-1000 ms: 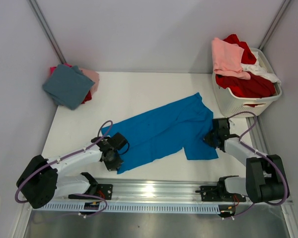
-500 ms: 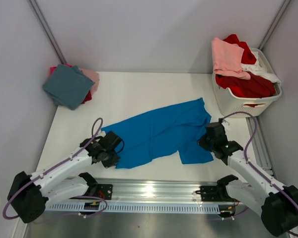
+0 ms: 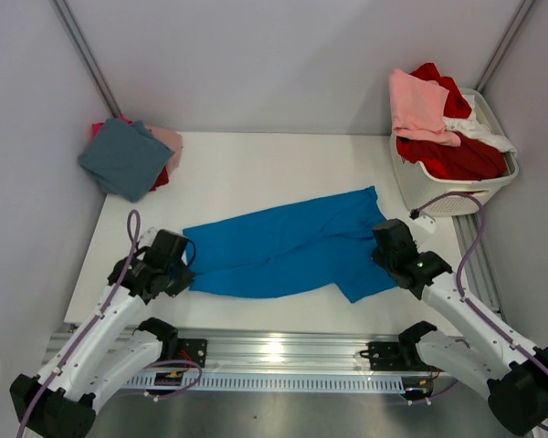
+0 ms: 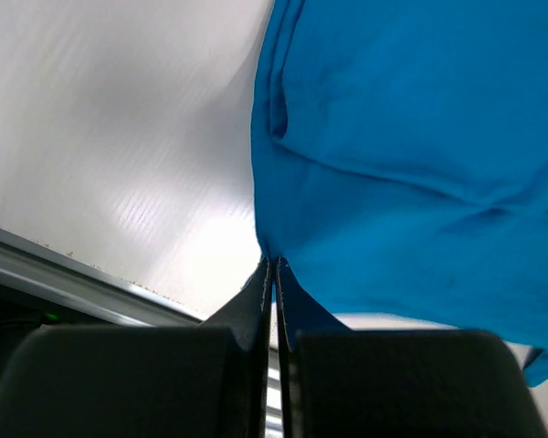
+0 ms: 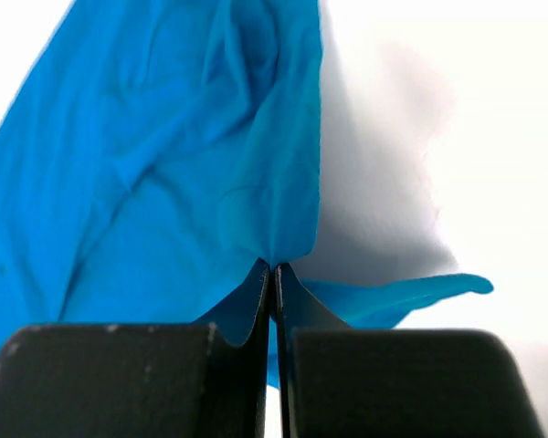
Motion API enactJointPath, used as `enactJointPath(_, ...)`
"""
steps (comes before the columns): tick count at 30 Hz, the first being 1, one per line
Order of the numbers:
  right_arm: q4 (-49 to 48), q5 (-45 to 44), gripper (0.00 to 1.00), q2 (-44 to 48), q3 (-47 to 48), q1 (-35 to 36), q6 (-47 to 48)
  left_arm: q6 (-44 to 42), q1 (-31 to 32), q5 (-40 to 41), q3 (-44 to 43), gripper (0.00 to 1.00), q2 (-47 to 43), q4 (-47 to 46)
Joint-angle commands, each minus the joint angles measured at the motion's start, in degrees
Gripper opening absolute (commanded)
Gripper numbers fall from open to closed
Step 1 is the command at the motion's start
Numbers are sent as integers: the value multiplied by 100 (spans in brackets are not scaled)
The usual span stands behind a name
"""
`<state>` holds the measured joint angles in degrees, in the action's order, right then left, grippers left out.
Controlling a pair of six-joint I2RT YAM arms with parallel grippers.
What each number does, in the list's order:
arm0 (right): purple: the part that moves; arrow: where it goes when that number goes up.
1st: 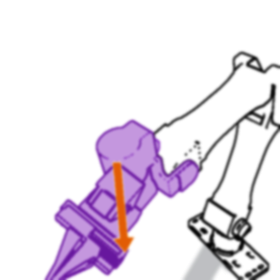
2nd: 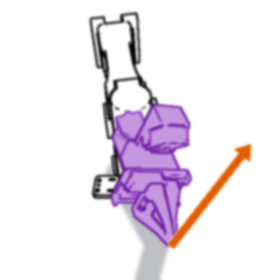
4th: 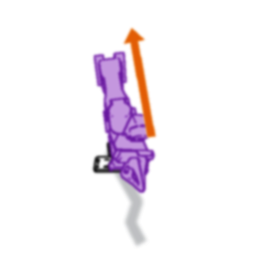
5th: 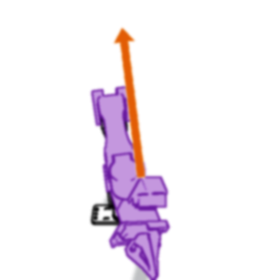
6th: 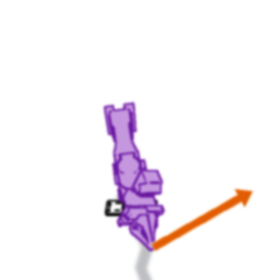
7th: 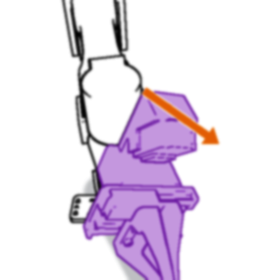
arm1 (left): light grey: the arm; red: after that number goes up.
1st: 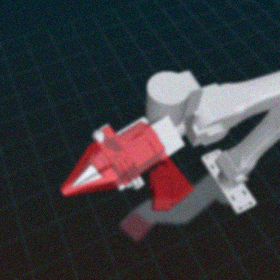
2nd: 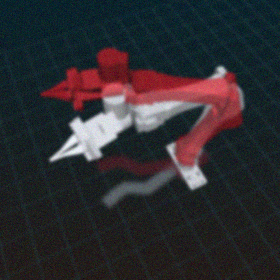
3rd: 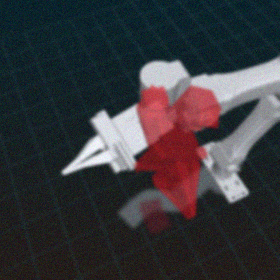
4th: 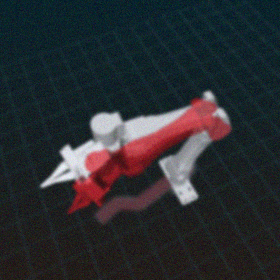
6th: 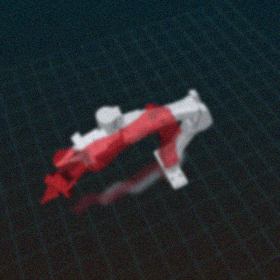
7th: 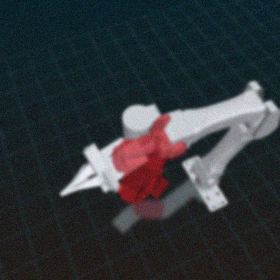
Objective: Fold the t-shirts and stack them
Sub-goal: Fold the other side of the tshirt into a rectangle
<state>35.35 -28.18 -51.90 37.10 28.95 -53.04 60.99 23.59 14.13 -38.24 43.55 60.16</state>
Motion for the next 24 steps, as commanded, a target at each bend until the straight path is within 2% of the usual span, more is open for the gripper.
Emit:
enactJointPath(1,147,-1021,0,-118,455,14,109,-561,-372,274,-517,1,-31,5)
enactJointPath(7,-212,-1119,0,-364,746,-469,302,-913,-1031,11,-799,0,425,-504)
enactJointPath(13,-872,-996,0,-961,1078,-926,610,-1045,-1260,-103,-1203,0,1260,-944)
enactJointPath(24,-1689,-908,0,-3262,2547,-1128,1199,-1239,-1428,-60,-1511,0,2271,-1481)
